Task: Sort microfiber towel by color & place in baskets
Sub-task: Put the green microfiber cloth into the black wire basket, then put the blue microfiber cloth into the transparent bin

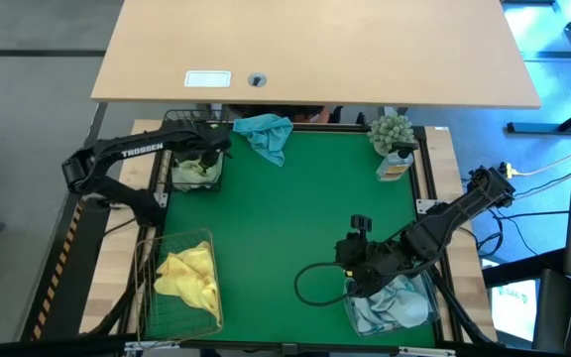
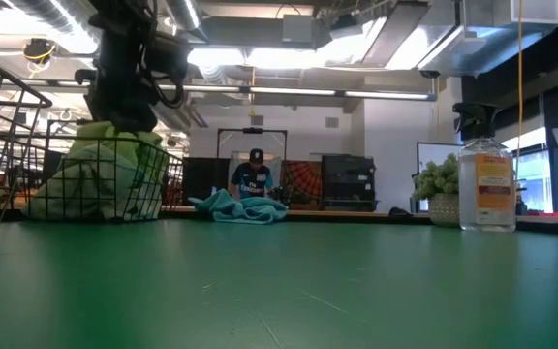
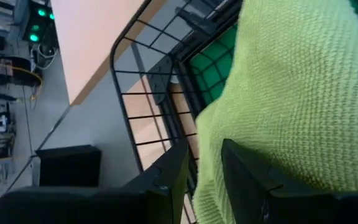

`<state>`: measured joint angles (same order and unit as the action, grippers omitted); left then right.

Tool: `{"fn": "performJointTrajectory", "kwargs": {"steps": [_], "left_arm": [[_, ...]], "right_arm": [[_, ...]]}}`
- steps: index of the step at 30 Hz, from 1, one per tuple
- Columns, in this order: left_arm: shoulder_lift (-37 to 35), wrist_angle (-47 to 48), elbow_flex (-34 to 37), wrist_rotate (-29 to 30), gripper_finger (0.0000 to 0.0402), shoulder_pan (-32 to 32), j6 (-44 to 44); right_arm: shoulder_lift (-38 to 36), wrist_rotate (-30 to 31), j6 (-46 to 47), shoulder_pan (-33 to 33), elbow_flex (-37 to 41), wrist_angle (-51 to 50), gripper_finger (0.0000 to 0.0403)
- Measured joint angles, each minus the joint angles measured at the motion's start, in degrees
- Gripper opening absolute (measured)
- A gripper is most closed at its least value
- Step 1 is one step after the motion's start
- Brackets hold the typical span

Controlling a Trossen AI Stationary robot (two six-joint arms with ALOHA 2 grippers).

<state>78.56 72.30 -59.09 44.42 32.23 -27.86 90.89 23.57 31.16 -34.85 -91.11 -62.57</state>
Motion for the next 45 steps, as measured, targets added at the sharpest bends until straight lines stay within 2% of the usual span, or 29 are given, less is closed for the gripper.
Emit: {"fn": "performJointTrajectory", "kwargs": {"steps": [11, 20, 24, 32, 40, 45], "left_arm": [[-0.13, 0.54, 0.00, 0.00, 0.0130, 2.08, 0.11], [-0.36, 14.23, 0.00, -1.26, 0.0142, 2.43, 2.73], [-1.29, 16.22, 0.00, -3.41, 0.0142, 1.99, 2.71], [-6.57, 16.19, 0.00, -4.23, 0.0142, 0.49, 2.67], [-14.48, 15.84, 0.00, -11.52, 0.0142, -0.77, 3.52], [-19.41, 12.14, 0.00, -15.48, 0.0142, -2.28, 4.43]], "right_arm": [[0.00, 0.00, 0.00, 0.00, 0.00, 0.00, 0.0152], [0.00, 0.00, 0.00, 0.02, 0.00, 0.00, 0.0152], [0.00, 0.00, 0.00, 0.00, 0.00, 0.01, 0.0152], [0.00, 0.00, 0.00, 0.01, 0.00, 0.00, 0.0152], [0.00, 0.00, 0.00, 0.02, 0.00, 0.00, 0.0152], [0.00, -0.01, 0.00, 0.01, 0.02, 0.00, 0.0152]]}}
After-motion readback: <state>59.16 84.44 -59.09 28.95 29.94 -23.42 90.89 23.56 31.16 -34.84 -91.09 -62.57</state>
